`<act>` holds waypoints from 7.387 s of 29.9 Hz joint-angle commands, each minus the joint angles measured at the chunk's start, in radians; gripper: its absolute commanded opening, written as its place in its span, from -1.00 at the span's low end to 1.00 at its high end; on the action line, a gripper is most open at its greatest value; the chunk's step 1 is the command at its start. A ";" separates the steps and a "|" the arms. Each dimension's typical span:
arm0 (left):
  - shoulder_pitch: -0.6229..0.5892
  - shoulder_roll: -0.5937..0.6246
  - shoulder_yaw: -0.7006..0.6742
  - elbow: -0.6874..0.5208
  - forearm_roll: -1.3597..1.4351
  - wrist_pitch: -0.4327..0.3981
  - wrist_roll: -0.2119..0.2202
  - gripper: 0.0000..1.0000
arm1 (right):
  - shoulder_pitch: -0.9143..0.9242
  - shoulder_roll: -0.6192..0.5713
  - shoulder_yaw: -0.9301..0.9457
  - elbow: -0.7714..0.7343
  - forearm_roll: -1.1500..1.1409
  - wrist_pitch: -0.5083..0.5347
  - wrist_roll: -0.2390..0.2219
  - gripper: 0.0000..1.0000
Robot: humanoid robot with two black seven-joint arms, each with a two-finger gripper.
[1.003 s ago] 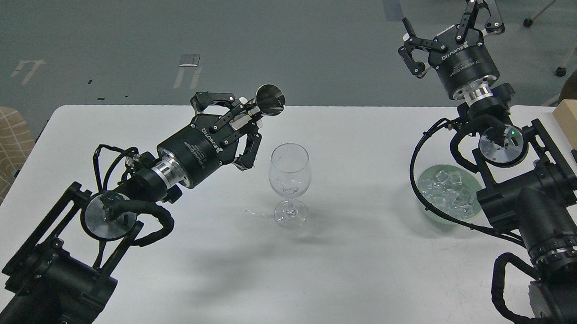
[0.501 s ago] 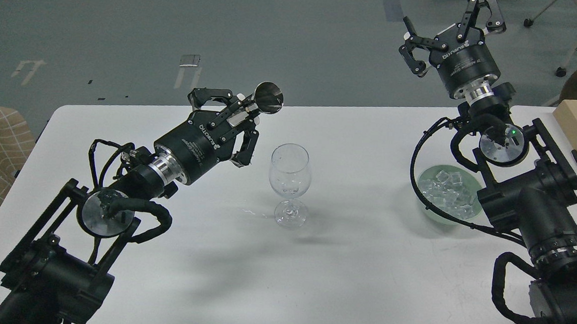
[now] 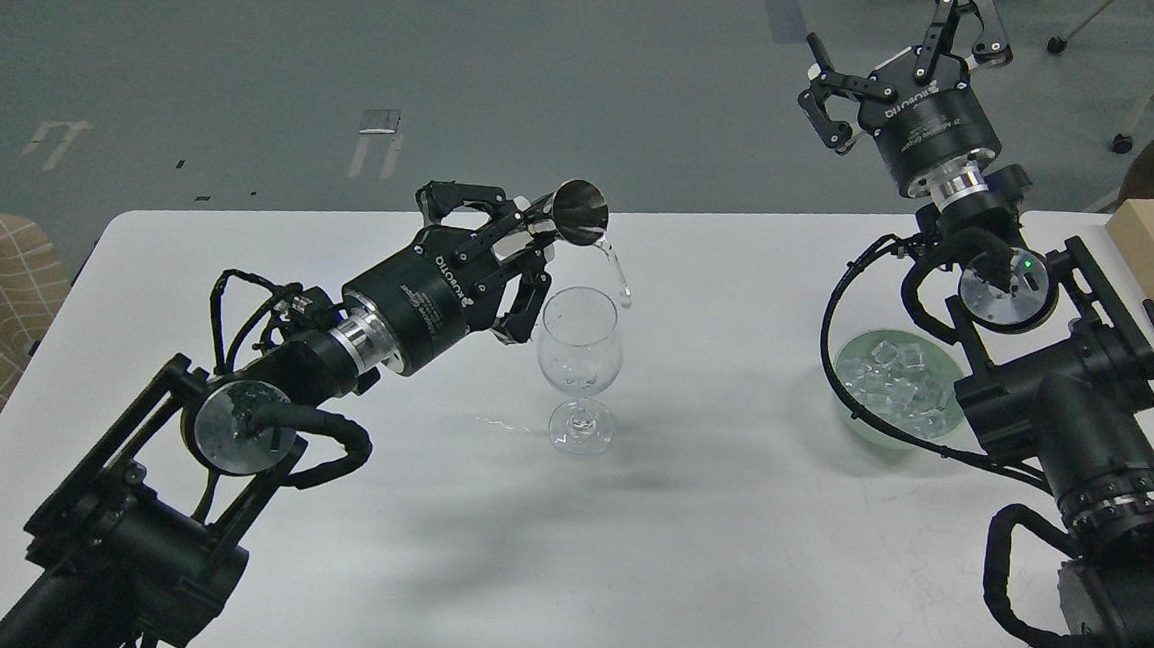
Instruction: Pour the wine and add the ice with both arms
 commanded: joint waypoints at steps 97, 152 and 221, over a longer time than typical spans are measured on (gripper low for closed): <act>0.013 0.032 -0.007 0.023 0.450 -0.107 -0.066 -0.65 | 0.013 0.000 0.001 0.000 0.000 0.000 0.000 0.99; 0.013 0.033 0.008 -0.012 0.711 -0.110 -0.128 -0.65 | 0.019 0.000 0.001 0.000 0.000 0.000 0.000 0.99; 0.162 0.015 -0.538 0.431 -0.363 -0.054 0.014 -0.55 | 0.018 0.000 -0.004 -0.001 0.000 0.000 -0.003 0.99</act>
